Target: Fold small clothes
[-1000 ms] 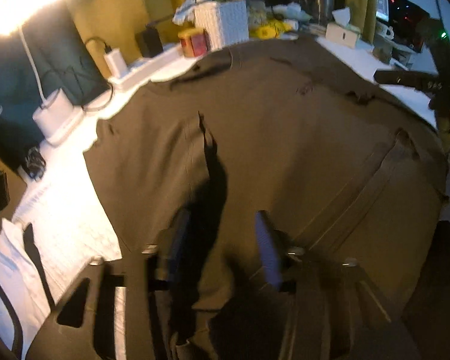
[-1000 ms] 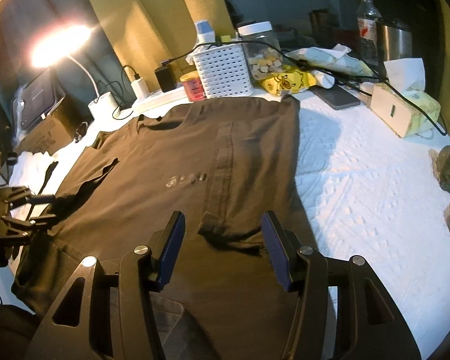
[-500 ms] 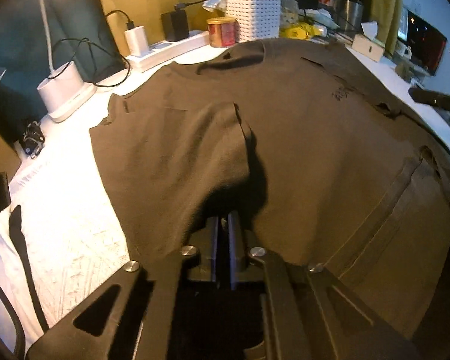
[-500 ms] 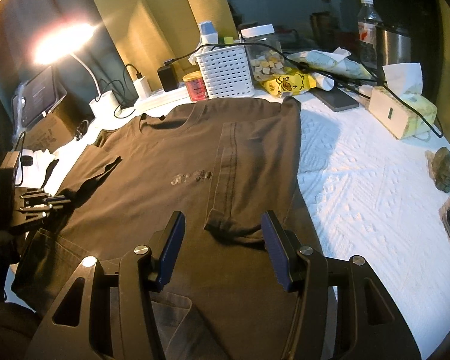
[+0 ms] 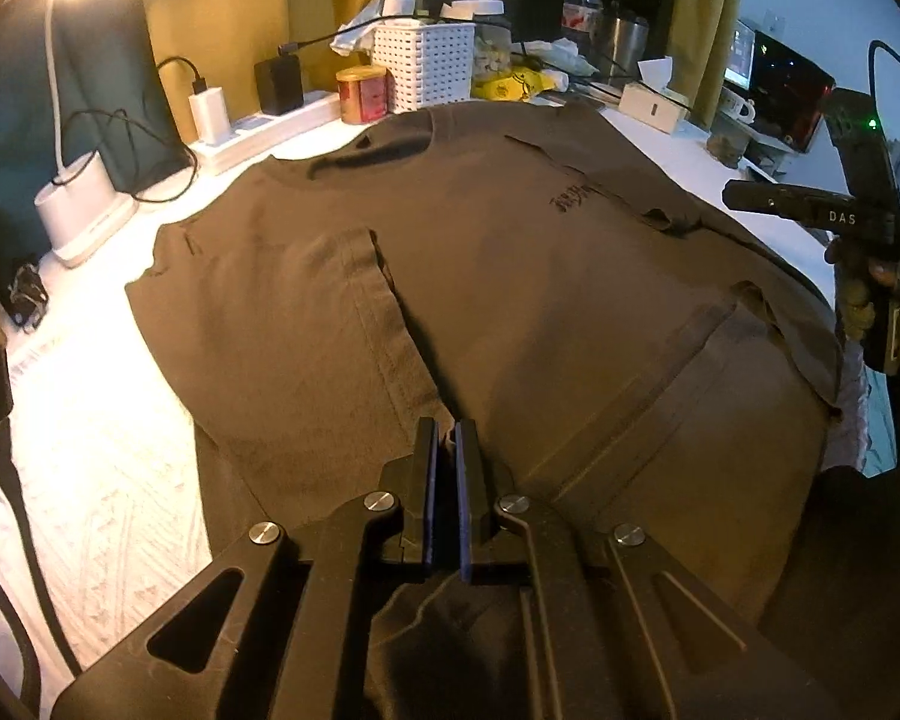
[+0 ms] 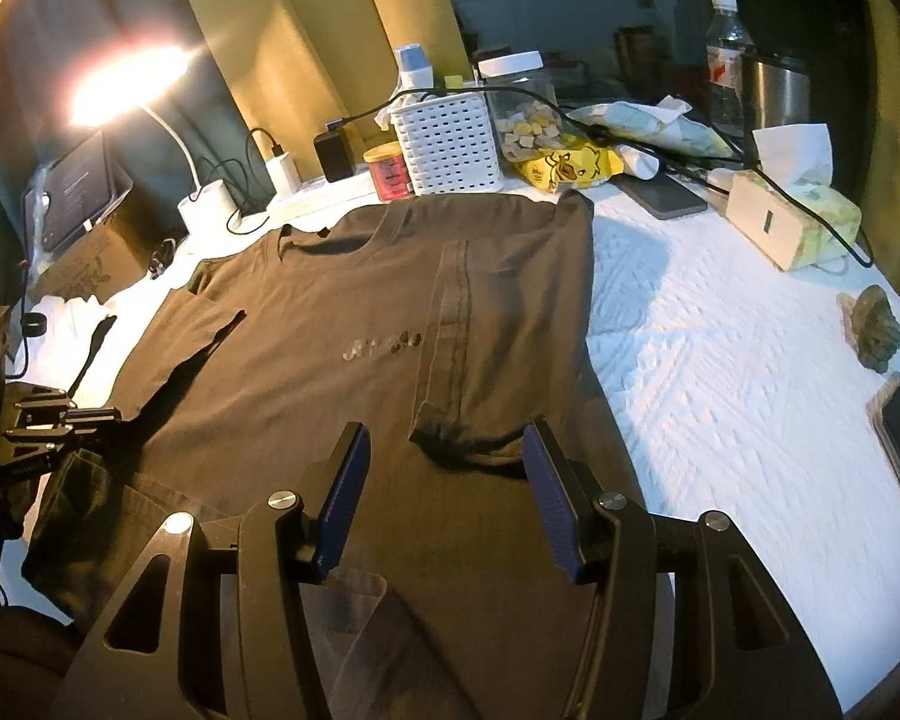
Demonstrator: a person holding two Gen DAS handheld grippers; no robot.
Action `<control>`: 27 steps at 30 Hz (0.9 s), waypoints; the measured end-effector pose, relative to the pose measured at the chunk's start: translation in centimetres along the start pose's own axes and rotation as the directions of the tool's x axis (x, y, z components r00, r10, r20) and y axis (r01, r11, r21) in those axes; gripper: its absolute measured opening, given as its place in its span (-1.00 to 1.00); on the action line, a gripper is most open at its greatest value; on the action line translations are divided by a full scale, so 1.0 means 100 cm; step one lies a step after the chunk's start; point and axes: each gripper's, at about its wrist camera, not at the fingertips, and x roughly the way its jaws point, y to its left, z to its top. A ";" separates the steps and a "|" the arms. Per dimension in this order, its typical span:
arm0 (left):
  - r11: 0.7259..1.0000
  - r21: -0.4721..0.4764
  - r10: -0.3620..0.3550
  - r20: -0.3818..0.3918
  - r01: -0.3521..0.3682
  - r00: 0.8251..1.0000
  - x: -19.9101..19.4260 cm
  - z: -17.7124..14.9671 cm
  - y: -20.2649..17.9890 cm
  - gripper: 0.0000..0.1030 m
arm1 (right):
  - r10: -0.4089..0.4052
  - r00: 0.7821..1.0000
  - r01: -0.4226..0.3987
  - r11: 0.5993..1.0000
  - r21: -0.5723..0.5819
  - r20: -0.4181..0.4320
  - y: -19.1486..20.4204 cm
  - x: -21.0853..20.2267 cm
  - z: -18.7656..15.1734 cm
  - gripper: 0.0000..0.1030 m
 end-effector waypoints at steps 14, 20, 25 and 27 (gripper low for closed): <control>0.990 -0.138 0.045 0.043 -0.039 0.998 -0.019 -0.003 0.024 0.41 | -0.009 1.000 0.009 1.000 0.005 -0.007 -0.002 -0.005 -0.008 0.10; 0.969 -0.235 0.089 0.073 -0.070 0.993 -0.027 0.004 0.066 0.41 | -0.023 1.000 0.023 1.000 0.002 -0.002 -0.010 0.001 0.005 0.10; 0.929 -0.359 0.139 0.097 -0.096 0.986 -0.017 0.010 0.118 0.40 | -0.031 0.999 0.031 1.000 -0.002 -0.010 -0.015 0.013 0.020 0.10; 0.911 -0.401 0.143 0.093 -0.094 0.985 -0.009 0.013 0.135 0.39 | -0.030 0.999 0.029 1.000 -0.004 -0.012 -0.016 0.018 0.024 0.10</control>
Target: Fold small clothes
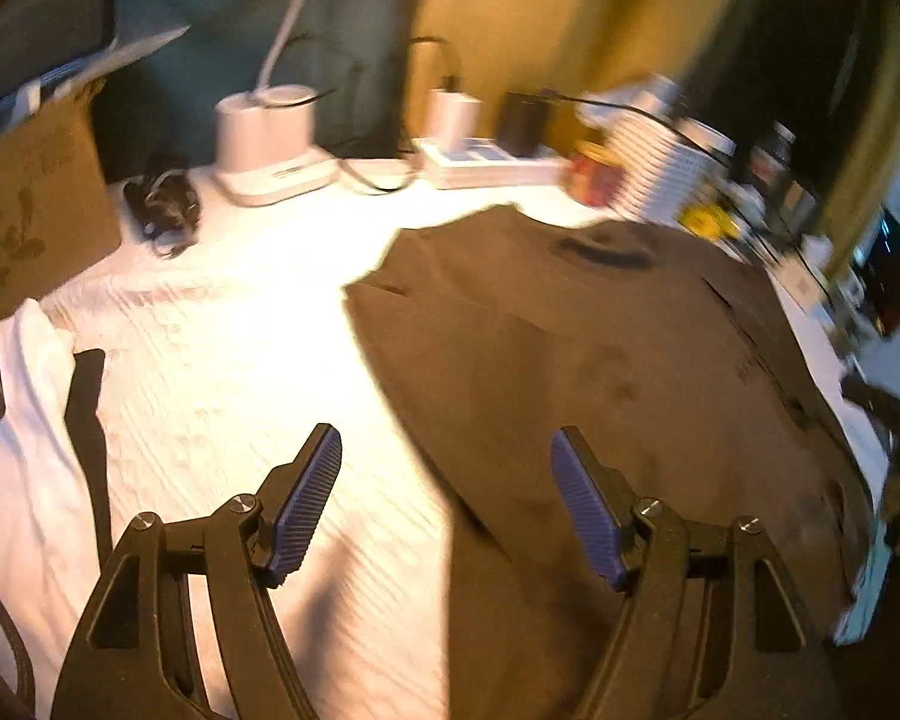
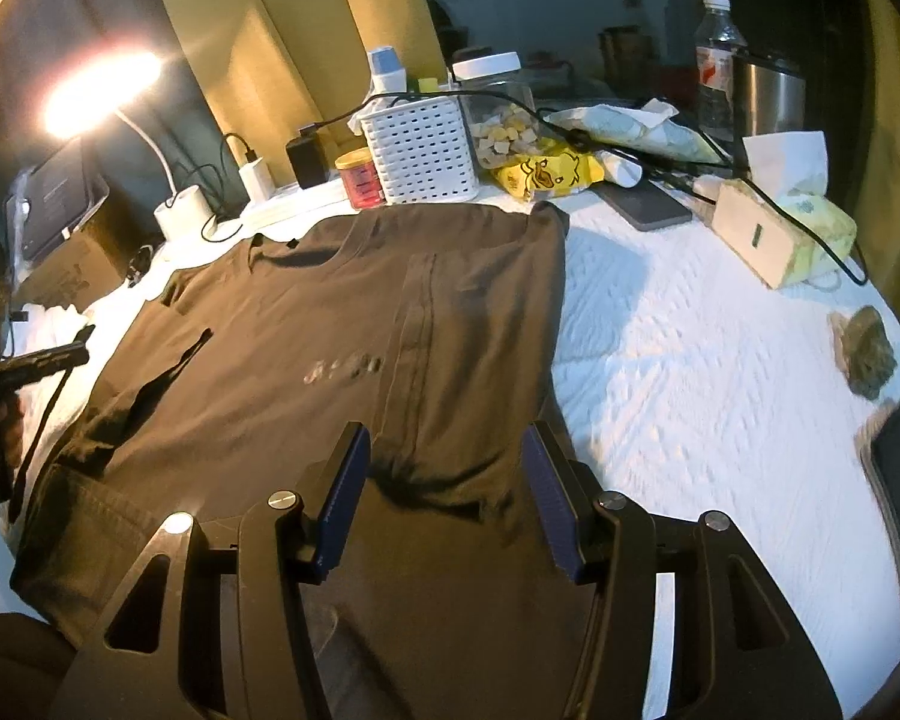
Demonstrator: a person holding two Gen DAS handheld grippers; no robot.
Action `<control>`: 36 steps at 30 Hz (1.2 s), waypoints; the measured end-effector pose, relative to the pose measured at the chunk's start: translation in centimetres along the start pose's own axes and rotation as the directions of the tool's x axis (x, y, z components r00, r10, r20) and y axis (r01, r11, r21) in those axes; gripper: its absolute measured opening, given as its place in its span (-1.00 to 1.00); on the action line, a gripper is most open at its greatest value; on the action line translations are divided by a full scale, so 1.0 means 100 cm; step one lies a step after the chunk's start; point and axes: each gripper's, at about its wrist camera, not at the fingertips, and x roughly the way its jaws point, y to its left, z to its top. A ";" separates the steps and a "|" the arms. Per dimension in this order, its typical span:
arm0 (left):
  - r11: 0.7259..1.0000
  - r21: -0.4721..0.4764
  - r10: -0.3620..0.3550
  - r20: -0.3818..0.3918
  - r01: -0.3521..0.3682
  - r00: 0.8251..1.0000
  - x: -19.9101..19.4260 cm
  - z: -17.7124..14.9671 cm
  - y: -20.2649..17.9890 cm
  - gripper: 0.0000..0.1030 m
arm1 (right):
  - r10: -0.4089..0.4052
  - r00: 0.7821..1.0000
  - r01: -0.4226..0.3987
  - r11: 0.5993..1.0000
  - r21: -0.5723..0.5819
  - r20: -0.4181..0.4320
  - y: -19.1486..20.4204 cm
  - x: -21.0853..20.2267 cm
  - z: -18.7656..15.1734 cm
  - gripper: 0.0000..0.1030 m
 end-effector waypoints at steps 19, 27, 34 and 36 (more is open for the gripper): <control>0.998 0.014 0.066 -0.008 -0.065 0.998 0.066 0.044 0.017 -0.96 | 0.020 0.998 -0.019 1.000 0.011 -0.063 -0.006 0.056 0.024 0.10; 0.966 0.070 0.248 0.046 -0.251 0.968 0.056 0.055 0.036 -0.98 | 0.019 0.998 -0.018 1.000 0.014 -0.062 -0.007 0.060 0.027 0.10; 0.965 0.032 0.259 0.034 -0.260 0.965 0.046 0.052 0.041 -0.95 | 0.015 0.999 -0.015 1.000 0.008 -0.048 -0.002 0.049 0.025 0.10; 0.963 0.031 0.265 0.038 -0.266 0.964 0.039 0.050 0.035 -0.94 | 0.013 0.999 -0.013 1.000 0.006 -0.042 0.000 0.044 0.025 0.10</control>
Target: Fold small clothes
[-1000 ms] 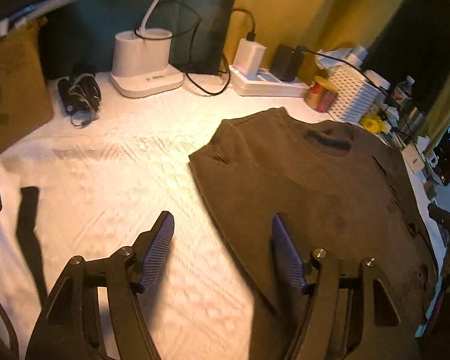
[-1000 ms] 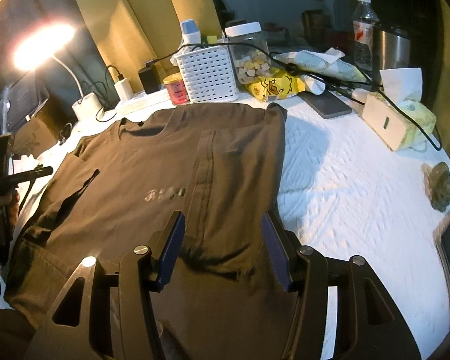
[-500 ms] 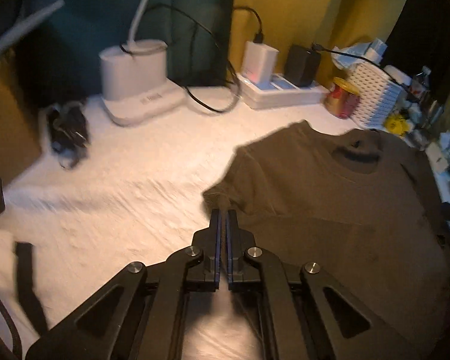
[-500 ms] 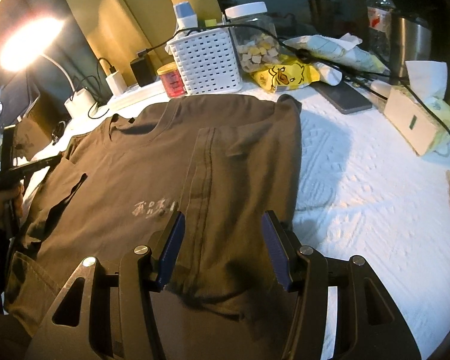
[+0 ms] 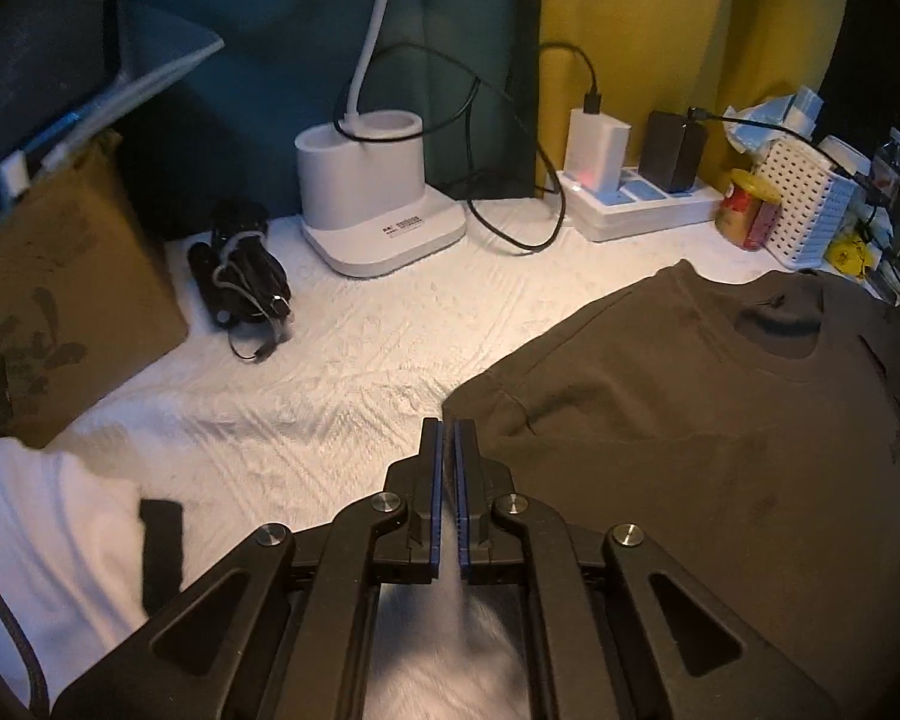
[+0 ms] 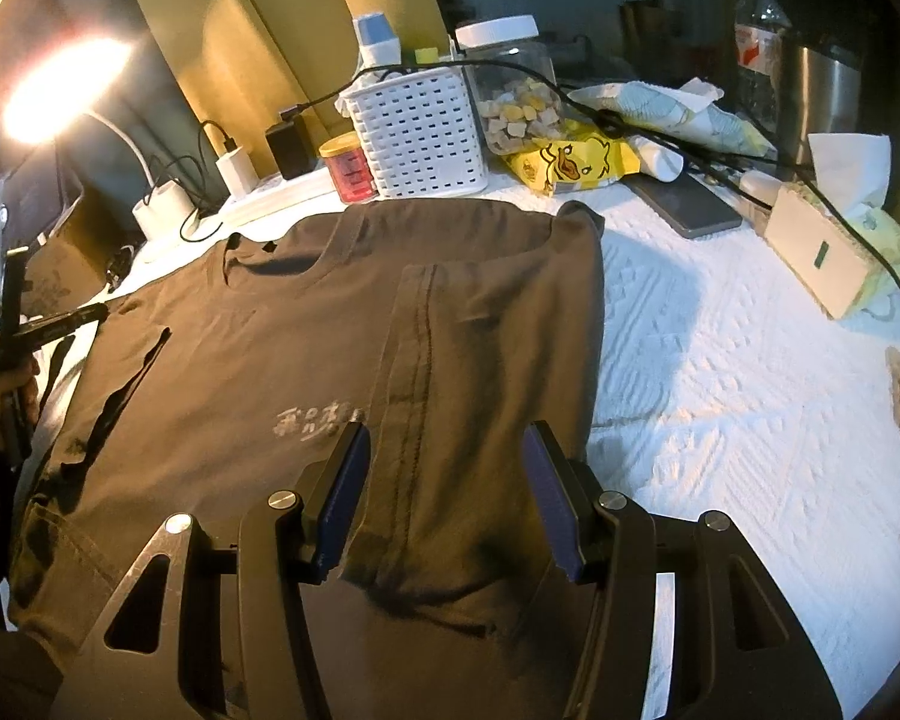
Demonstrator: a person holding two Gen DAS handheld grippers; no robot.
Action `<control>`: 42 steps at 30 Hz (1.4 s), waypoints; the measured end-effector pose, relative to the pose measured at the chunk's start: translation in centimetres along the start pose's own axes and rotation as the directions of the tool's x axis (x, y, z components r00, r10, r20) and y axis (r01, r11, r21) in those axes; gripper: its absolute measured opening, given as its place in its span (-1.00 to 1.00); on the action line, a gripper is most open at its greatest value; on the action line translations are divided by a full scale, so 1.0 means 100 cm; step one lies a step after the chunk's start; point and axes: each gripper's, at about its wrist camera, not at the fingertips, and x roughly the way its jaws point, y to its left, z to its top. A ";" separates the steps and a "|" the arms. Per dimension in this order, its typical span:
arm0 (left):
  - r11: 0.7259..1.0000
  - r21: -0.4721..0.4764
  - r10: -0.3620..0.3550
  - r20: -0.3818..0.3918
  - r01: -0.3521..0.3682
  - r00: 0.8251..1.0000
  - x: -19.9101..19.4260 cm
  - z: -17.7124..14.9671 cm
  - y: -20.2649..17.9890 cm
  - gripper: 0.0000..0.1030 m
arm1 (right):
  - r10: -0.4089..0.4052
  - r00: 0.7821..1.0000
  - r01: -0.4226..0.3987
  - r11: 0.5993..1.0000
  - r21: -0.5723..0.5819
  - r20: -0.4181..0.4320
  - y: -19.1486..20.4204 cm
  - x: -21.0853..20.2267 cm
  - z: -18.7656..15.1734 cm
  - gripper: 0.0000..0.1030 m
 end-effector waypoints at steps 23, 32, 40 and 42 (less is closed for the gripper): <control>0.973 0.072 -0.220 -0.012 0.221 0.975 -0.089 -0.076 -0.078 0.67 | -0.020 0.998 0.022 0.999 -0.037 0.054 0.022 -0.067 -0.046 0.10; 0.965 0.073 -0.253 0.025 0.251 0.967 -0.121 -0.103 -0.089 0.67 | -0.029 0.999 0.033 0.996 -0.085 0.044 0.039 -0.086 -0.076 0.10; 0.959 0.088 -0.274 0.037 0.270 0.961 -0.144 -0.130 -0.095 0.67 | -0.036 0.999 0.038 0.990 -0.135 0.018 0.060 -0.094 -0.109 0.13; 0.958 0.089 -0.279 0.044 0.274 0.959 -0.149 -0.137 -0.096 0.67 | -0.045 0.999 0.045 0.987 -0.156 0.002 0.066 -0.095 -0.119 0.20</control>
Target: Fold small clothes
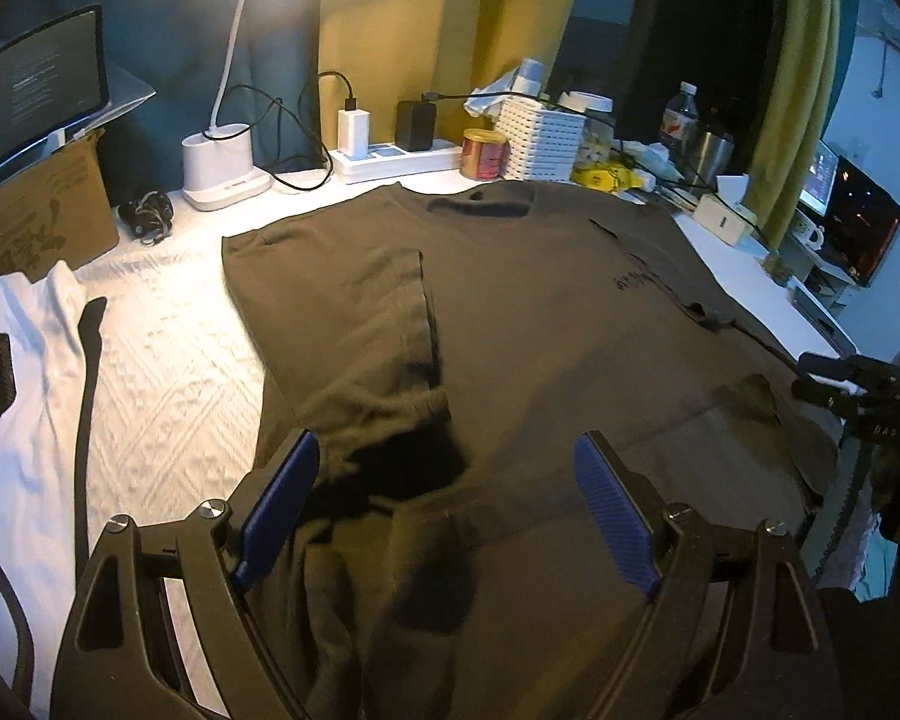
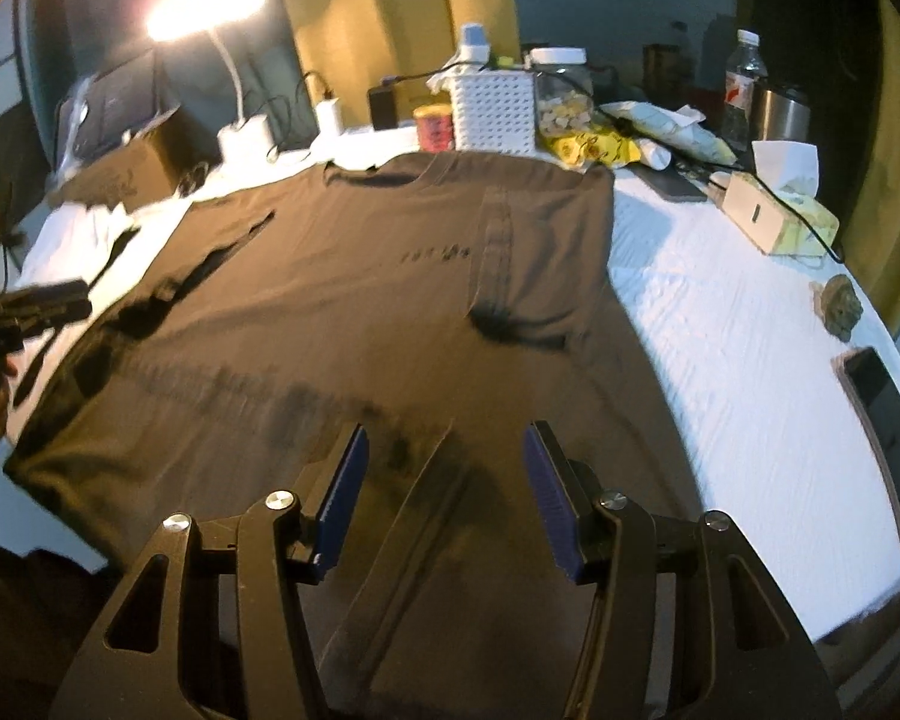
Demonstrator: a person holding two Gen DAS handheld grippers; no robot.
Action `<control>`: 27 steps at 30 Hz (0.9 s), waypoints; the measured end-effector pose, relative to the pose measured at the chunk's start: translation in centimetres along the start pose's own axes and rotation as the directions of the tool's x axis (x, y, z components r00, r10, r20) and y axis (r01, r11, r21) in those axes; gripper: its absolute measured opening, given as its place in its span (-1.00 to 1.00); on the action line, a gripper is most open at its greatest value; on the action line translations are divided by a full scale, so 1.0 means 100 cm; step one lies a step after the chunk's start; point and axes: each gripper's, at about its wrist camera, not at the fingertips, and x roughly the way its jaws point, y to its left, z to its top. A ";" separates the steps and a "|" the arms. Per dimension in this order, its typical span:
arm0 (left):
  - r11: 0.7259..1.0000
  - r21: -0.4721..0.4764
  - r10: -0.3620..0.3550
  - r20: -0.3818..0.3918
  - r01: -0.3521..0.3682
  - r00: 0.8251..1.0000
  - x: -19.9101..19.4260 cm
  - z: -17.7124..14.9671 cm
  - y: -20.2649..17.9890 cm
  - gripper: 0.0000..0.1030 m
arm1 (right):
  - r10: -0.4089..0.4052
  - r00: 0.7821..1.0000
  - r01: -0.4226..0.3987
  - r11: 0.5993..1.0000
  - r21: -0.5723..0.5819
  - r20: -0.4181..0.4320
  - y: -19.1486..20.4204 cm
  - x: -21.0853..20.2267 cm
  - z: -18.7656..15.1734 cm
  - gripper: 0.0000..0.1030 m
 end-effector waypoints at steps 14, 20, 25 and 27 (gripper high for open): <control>0.999 -0.052 -0.013 0.009 0.013 1.000 -0.013 -0.037 0.000 0.67 | -0.030 0.992 0.009 0.986 -0.166 -0.121 0.038 -0.006 -0.053 0.21; 0.997 -0.072 -0.013 0.008 0.013 1.000 -0.015 -0.045 0.006 0.67 | -0.048 0.989 0.018 0.979 -0.204 -0.142 0.040 -0.013 -0.066 0.22; 0.997 -0.074 -0.005 -0.013 0.004 1.000 -0.014 -0.049 0.011 0.67 | -0.036 0.987 -0.001 0.973 -0.230 -0.155 0.040 -0.016 -0.072 0.00; 0.998 -0.071 0.000 -0.017 -0.001 1.000 -0.015 -0.051 0.013 0.67 | -0.009 0.989 -0.024 0.975 -0.219 -0.149 0.036 -0.019 -0.070 -0.42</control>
